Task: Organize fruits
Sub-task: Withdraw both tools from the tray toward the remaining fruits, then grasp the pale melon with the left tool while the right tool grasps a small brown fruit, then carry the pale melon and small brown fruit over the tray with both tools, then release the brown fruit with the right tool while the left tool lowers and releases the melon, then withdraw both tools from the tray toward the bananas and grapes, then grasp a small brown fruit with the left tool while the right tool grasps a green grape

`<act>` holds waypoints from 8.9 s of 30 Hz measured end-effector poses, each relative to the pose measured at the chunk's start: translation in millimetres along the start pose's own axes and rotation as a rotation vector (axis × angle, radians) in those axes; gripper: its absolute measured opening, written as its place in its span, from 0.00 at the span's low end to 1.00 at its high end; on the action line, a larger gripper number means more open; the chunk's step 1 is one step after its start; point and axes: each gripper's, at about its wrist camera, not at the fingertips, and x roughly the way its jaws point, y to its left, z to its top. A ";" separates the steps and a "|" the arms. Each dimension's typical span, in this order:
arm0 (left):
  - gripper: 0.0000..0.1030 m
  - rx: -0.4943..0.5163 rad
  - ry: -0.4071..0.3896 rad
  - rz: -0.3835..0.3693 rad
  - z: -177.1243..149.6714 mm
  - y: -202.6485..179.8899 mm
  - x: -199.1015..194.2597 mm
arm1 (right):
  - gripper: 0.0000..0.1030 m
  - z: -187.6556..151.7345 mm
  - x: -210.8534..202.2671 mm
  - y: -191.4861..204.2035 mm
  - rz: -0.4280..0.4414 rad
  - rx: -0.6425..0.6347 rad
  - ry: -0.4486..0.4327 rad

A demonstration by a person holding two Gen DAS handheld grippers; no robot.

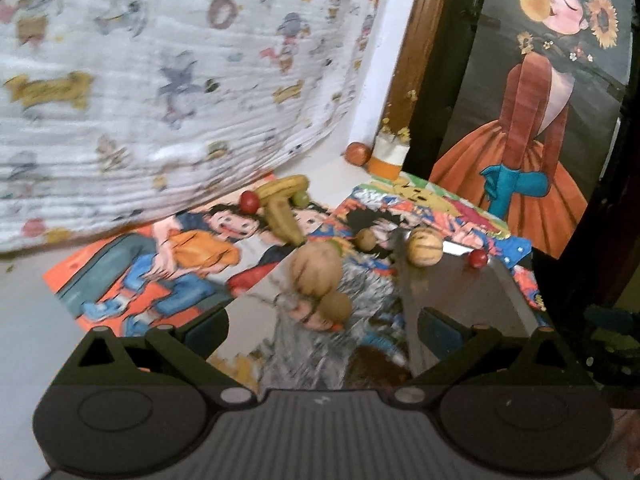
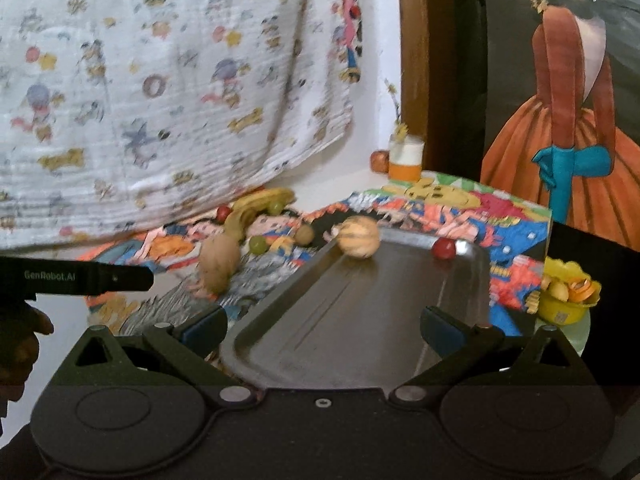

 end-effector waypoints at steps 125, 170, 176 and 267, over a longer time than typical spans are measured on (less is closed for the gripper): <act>0.53 0.051 0.108 -0.149 42.8 -86.6 121.3 | 0.28 67.7 138.0 -121.9 -0.003 0.053 0.052; 0.65 0.079 0.167 -0.202 33.2 -112.7 161.4 | 0.39 52.2 151.0 -148.1 -0.071 0.119 0.075; 0.74 0.056 0.120 -0.190 39.7 -108.7 141.2 | 0.52 56.6 131.3 -141.8 -0.081 0.109 0.039; 0.98 0.090 0.029 -0.011 -2.8 10.0 45.3 | 0.87 128.2 159.8 24.1 0.264 0.064 0.298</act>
